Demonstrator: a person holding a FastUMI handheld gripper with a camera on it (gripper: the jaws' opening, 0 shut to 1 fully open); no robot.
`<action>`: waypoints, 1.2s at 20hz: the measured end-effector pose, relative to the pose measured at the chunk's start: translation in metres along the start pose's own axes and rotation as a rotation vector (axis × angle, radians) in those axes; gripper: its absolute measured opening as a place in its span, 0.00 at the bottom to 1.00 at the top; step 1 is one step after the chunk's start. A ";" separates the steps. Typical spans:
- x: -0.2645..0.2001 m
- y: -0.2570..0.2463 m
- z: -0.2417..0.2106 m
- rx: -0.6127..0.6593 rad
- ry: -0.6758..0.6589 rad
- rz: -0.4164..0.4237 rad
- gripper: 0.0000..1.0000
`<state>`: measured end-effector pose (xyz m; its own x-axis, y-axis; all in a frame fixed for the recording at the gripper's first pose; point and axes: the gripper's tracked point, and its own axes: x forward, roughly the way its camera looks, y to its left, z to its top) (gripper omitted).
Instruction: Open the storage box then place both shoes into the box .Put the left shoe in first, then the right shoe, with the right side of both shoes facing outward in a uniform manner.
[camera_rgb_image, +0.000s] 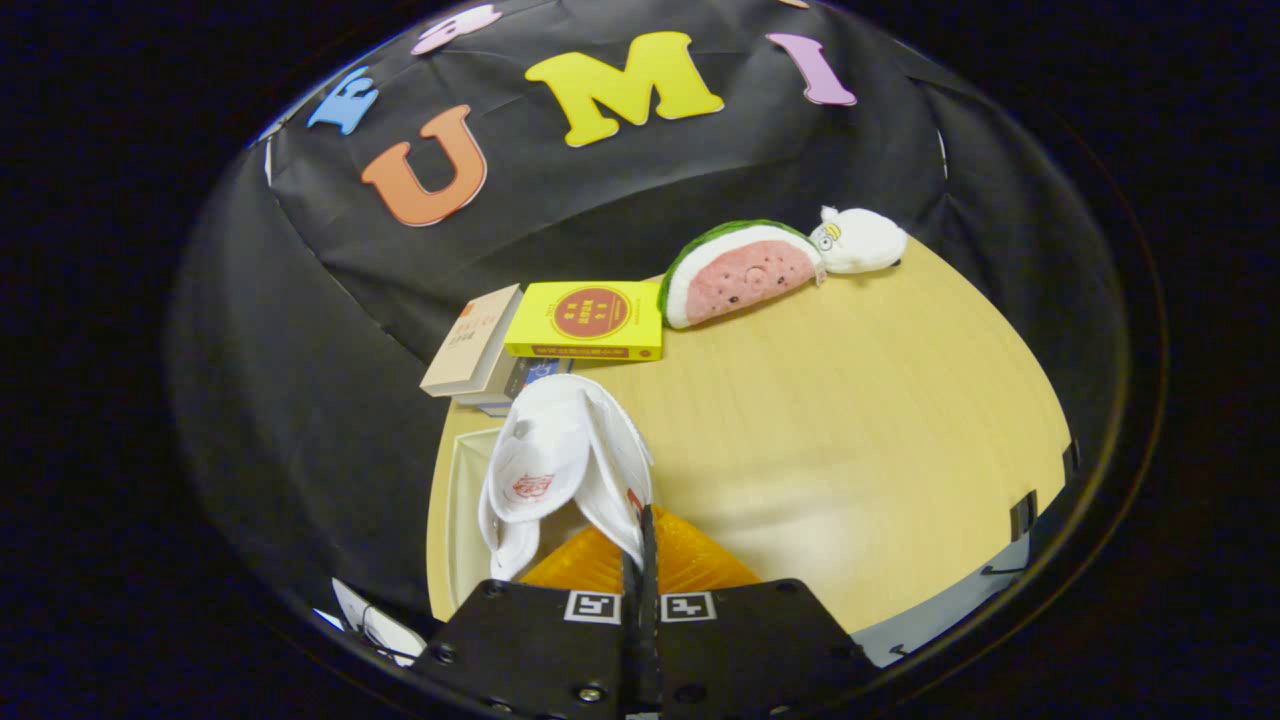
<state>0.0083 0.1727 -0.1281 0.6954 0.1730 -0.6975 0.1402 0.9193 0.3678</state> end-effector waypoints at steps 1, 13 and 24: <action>0.006 0.013 -0.006 0.006 -0.004 -0.009 0.00; 0.050 0.031 -0.043 0.052 -0.178 -0.203 0.00; 0.072 0.053 -0.040 0.061 -0.253 -0.113 0.28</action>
<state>0.0380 0.2484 -0.1836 0.8254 -0.0300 -0.5637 0.2635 0.9036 0.3377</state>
